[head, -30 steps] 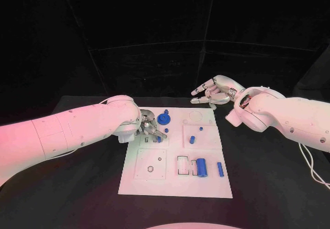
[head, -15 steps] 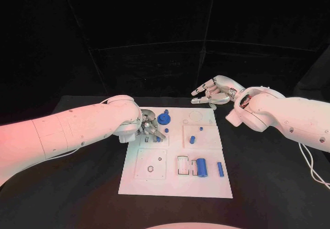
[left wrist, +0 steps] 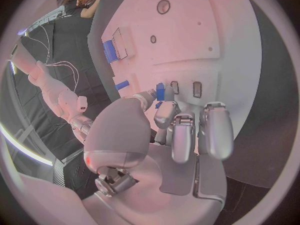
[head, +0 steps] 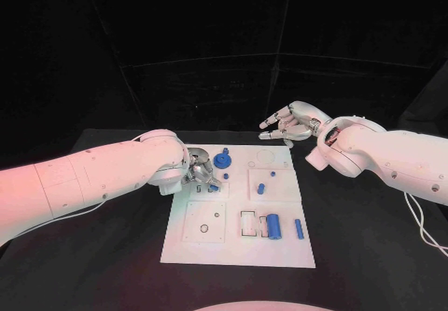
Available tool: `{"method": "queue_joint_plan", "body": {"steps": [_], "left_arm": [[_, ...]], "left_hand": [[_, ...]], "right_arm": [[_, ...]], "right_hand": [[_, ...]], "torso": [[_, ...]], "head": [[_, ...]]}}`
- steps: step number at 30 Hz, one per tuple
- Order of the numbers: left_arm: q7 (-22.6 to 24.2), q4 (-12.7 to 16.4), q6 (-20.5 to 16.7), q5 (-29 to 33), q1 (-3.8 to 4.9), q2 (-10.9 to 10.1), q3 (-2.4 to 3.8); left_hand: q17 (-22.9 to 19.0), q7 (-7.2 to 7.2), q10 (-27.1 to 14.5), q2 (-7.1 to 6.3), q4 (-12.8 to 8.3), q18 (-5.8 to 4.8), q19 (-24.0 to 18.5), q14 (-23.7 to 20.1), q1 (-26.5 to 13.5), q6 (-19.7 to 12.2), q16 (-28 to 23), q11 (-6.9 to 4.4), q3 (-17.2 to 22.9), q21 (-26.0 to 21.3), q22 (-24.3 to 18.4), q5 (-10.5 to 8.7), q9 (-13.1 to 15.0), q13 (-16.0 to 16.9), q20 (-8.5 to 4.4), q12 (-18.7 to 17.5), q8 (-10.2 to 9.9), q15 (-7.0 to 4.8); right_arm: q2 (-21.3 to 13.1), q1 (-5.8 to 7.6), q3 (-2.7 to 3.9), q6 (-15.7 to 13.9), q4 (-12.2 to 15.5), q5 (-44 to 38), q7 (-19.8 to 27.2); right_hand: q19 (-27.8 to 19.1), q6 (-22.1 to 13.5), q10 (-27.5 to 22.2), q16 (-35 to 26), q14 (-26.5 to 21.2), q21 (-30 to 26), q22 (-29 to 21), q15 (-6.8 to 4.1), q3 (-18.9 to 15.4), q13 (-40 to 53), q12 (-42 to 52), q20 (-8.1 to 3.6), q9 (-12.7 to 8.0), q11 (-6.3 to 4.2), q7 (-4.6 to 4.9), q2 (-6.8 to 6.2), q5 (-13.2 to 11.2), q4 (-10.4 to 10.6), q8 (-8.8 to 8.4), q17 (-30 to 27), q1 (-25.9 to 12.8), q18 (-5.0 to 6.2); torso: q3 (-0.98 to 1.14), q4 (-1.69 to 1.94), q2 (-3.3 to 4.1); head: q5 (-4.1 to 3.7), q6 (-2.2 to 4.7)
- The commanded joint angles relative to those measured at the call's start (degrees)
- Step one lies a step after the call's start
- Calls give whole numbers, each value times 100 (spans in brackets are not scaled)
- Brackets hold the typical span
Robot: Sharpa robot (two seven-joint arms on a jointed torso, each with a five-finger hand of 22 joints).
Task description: Assemble the parts on the task board
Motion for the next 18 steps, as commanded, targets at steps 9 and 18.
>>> {"method": "queue_joint_plan", "body": {"steps": [9,18], "left_arm": [[162,233,-419,-59,13,-257,6],[194,332,-765,-285,-6,-343,-2]], "left_hand": [[1509,-4,-2,-147,-955,-20,-5,616,-248,9,18,-8,1196,-36,11,172,123,-43,34,-29,103,35],[1509,-7,4,-169,-967,-21,-3,616,-278,15,18,-9,1219,-34,16,193,137,-48,33,-29,116,34]], "right_arm": [[8,13,4,49,-24,-7,63],[-2,13,4,51,-24,-7,58]], "right_hand": [[25,-20,38,-34,202,-27,-6,-12,5,2,19,8,9,-5,-21,46,38,-30,31,-5,29,94],[25,-20,38,-34,202,-27,-6,-12,5,2,19,8,9,-5,-21,46,38,-30,31,-5,29,94]], "torso": [[3,-4,1],[3,2,-2]], "head": [[33,-12],[46,-34]]}}
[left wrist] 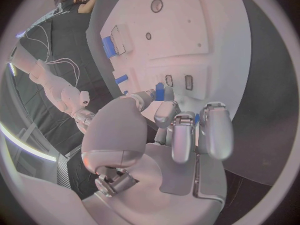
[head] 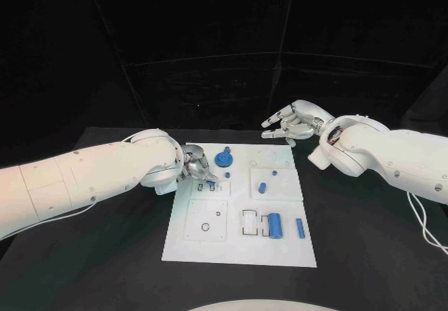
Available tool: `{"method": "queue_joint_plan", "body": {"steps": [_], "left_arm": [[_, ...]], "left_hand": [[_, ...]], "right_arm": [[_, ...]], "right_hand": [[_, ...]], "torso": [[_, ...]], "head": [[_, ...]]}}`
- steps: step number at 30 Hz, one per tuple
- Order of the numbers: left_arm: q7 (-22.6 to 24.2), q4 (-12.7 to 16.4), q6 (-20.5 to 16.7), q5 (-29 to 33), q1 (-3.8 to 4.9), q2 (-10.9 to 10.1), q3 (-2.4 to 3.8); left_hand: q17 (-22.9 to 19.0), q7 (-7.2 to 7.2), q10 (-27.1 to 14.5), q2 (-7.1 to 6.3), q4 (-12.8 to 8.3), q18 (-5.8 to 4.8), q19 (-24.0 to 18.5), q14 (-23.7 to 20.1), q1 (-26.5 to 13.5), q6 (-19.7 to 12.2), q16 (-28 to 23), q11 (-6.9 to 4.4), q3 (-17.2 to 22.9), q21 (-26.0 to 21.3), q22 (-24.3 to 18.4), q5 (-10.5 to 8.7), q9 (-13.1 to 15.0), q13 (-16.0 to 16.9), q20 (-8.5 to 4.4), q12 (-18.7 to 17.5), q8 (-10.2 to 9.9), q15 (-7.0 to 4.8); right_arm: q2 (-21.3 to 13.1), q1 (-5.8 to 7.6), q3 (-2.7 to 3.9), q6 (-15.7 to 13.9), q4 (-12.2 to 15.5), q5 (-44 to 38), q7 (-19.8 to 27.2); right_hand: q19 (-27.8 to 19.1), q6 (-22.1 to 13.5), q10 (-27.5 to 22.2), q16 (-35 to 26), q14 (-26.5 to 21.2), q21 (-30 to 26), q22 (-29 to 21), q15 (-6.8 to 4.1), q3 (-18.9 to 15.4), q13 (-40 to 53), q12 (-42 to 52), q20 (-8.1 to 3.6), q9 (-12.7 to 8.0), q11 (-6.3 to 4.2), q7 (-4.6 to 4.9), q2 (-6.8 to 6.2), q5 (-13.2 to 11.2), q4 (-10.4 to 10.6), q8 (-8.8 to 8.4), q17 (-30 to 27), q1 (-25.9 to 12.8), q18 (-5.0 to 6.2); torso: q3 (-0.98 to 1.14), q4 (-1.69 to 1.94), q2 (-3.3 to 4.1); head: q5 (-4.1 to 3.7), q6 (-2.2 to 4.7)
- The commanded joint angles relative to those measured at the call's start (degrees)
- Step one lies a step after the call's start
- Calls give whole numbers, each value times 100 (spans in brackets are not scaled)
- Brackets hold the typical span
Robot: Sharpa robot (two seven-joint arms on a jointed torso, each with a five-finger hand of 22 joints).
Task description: Assemble the parts on the task board
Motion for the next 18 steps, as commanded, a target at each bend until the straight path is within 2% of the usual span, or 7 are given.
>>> {"method": "queue_joint_plan", "body": {"steps": [1,8,18], "left_arm": [[88,23,-351,-185,-16,0,0],[59,29,-442,-443,-56,18,-4],[21,19,-443,-527,-67,43,-5]], "left_hand": [[1509,-19,1,-14,-861,-20,-3,616,-49,10,18,-10,893,-36,0,14,9,-9,33,-30,35,33],[1509,-21,-8,-29,-859,-19,-4,616,-83,17,18,-10,896,-38,-3,9,17,-41,33,-51,42,32],[1509,-23,-9,-32,-853,-20,-2,616,-106,21,18,-11,895,-37,1,-2,22,-50,32,-57,45,32]], "right_arm": [[-2,13,4,36,6,-7,49],[-2,13,4,19,9,-7,38],[3,13,4,14,9,-44,34]], "right_hand": [[25,-20,38,-34,202,-27,-5,-12,5,3,19,8,10,-5,-21,46,38,-30,31,-3,29,94],[26,-20,37,-36,202,-28,-6,-12,4,1,18,8,9,-5,-21,48,39,-36,31,-4,38,94],[28,-20,39,-37,201,-27,-4,-12,5,5,23,7,9,-5,-21,50,39,-35,31,-6,38,94]], "torso": [[-2,-1,-1],[-7,-10,4],[-3,-15,1]], "head": [[4,-8],[27,5],[29,-1]]}}
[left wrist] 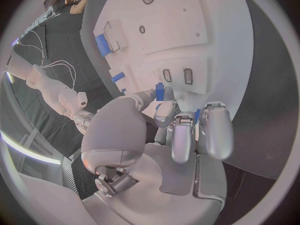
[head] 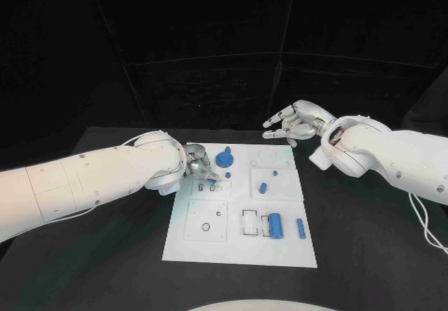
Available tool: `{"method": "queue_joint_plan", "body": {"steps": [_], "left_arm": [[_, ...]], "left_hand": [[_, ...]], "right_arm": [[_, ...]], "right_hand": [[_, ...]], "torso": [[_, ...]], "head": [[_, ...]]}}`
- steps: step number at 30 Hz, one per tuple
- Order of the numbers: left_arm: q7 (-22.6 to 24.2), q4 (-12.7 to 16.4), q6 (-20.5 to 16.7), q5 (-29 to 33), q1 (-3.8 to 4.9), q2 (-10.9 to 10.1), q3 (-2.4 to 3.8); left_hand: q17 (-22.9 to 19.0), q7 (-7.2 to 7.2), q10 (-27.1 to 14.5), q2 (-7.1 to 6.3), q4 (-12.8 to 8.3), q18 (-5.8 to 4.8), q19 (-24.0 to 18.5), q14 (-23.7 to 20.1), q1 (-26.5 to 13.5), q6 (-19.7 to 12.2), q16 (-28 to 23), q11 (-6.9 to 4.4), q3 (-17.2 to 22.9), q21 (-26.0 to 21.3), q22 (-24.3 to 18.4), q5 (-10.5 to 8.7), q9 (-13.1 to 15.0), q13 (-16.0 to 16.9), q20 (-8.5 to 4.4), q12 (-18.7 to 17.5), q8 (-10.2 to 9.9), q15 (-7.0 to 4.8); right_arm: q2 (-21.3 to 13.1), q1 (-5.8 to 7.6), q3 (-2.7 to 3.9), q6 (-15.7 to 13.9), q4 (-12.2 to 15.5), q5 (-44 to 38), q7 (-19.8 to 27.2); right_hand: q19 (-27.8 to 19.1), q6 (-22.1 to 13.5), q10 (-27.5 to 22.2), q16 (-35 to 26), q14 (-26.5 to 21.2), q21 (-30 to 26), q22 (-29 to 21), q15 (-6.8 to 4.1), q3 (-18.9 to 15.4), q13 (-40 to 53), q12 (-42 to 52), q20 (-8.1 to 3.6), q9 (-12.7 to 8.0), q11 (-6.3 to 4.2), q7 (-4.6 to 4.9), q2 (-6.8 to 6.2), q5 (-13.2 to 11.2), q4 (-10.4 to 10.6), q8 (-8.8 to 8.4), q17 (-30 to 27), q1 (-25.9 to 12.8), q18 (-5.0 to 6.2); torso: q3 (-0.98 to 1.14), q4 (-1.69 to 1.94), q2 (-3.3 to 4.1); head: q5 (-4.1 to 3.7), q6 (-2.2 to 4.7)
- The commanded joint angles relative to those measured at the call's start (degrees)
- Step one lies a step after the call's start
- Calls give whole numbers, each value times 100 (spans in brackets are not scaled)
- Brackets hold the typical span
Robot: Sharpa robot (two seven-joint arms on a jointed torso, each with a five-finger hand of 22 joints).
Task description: Assemble the parts on the task board
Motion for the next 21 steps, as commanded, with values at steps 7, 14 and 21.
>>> {"method": "queue_joint_plan", "body": {"steps": [7,14,21], "left_arm": [[-117,-63,293,-172,-22,67,-3],[-143,-126,470,-179,-42,123,-9],[-134,-159,482,-181,-61,160,-18]], "left_hand": [[1509,-32,5,17,-787,-20,-2,616,-66,33,18,-22,809,-40,0,-73,20,5,31,-24,37,28],[1509,-38,27,17,-803,-21,-1,616,-85,50,18,-26,806,-39,6,-135,27,38,29,3,45,26],[1509,-42,37,19,-807,-22,1,616,-104,63,18,-28,796,-37,12,-171,31,50,28,14,51,25]], "right_arm": [[16,13,4,47,1,-19,23],[17,13,3,61,0,-9,20],[19,13,3,61,0,-8,23]], "right_hand": [[29,-19,39,-37,202,-27,-3,-13,4,4,22,7,9,-5,-21,31,41,-34,32,-5,14,93],[29,-19,39,-37,202,-27,-3,-13,4,4,22,7,9,-5,-21,31,41,-34,32,-5,14,93],[29,-19,39,-37,202,-27,-3,-13,4,4,22,7,9,-5,-21,31,41,-34,32,-5,14,93]], "torso": [[-3,7,2],[-2,0,0],[-2,8,-2]], "head": [[0,-6],[-2,-26],[-4,-28]]}}
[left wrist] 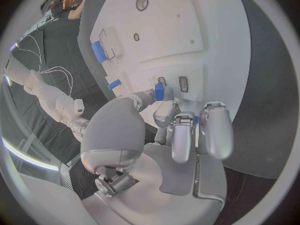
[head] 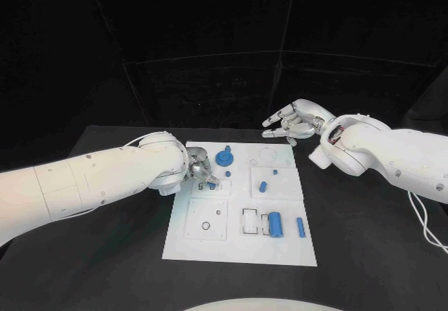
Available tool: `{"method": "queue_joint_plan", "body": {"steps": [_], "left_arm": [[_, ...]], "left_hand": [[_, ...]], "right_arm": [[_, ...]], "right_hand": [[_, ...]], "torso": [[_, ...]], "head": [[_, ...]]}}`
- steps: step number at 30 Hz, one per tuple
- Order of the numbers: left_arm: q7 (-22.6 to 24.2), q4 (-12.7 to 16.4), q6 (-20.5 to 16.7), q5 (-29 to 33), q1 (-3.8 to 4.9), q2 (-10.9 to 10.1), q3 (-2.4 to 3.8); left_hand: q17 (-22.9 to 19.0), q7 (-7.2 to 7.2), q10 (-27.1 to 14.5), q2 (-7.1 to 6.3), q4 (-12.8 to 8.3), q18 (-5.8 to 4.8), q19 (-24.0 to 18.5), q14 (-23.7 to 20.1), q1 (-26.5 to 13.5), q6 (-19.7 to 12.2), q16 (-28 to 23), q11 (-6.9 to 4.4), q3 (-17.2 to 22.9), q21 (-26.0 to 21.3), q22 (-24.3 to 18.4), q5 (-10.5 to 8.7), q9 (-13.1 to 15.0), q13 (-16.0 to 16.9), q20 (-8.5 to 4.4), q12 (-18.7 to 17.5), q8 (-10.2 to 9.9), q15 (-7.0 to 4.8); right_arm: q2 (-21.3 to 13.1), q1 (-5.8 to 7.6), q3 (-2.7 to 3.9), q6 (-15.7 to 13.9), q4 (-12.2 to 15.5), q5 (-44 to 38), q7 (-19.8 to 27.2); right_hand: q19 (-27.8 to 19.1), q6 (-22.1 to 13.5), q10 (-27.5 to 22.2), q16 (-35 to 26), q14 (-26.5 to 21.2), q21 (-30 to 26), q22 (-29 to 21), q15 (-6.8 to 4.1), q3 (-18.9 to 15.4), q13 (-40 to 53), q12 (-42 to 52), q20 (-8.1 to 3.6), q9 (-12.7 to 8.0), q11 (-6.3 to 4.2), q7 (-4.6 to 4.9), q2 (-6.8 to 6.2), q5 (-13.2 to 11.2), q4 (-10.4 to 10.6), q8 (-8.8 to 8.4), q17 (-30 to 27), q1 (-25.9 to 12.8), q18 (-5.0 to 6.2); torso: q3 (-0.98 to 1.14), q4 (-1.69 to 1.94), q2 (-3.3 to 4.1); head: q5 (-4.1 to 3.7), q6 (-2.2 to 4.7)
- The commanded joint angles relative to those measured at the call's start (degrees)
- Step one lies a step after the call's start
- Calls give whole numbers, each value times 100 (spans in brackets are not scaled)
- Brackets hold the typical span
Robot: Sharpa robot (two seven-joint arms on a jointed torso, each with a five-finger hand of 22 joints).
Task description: Assemble the parts on the task board
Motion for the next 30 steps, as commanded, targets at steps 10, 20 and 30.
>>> {"method": "queue_joint_plan", "body": {"steps": [10,20,30], "left_arm": [[-78,-17,200,-54,-10,-6,-15],[-104,26,320,-54,-10,-25,-23],[-120,27,327,-54,-10,-42,-28]], "left_hand": [[1509,-31,37,51,-689,-24,4,616,-9,40,18,-21,652,-4,13,-49,9,27,27,31,35,23],[1509,-47,63,8,-726,-24,6,616,-32,71,18,-32,606,-4,16,-68,14,63,23,63,44,16],[1509,-69,107,-29,-736,-26,13,616,-106,137,18,-50,509,3,32,-74,12,132,12,120,54,2]], "right_arm": [[2,13,4,46,3,1,25],[4,12,4,53,-2,1,25],[11,12,4,62,-9,1,23]], "right_hand": [[31,-17,41,-33,204,-28,-2,-12,2,7,26,6,10,-4,-21,44,16,-25,33,5,6,93],[31,-17,41,-33,204,-28,-2,-12,2,7,26,6,10,-4,-21,44,16,-25,33,5,6,93],[33,-15,41,-34,204,-28,-1,-12,0,5,25,6,10,-4,-21,49,18,-21,34,5,1,93]], "torso": [[1,3,-2],[1,-1,-1],[3,0,-1]], "head": [[9,-6],[15,-25],[21,-19]]}}
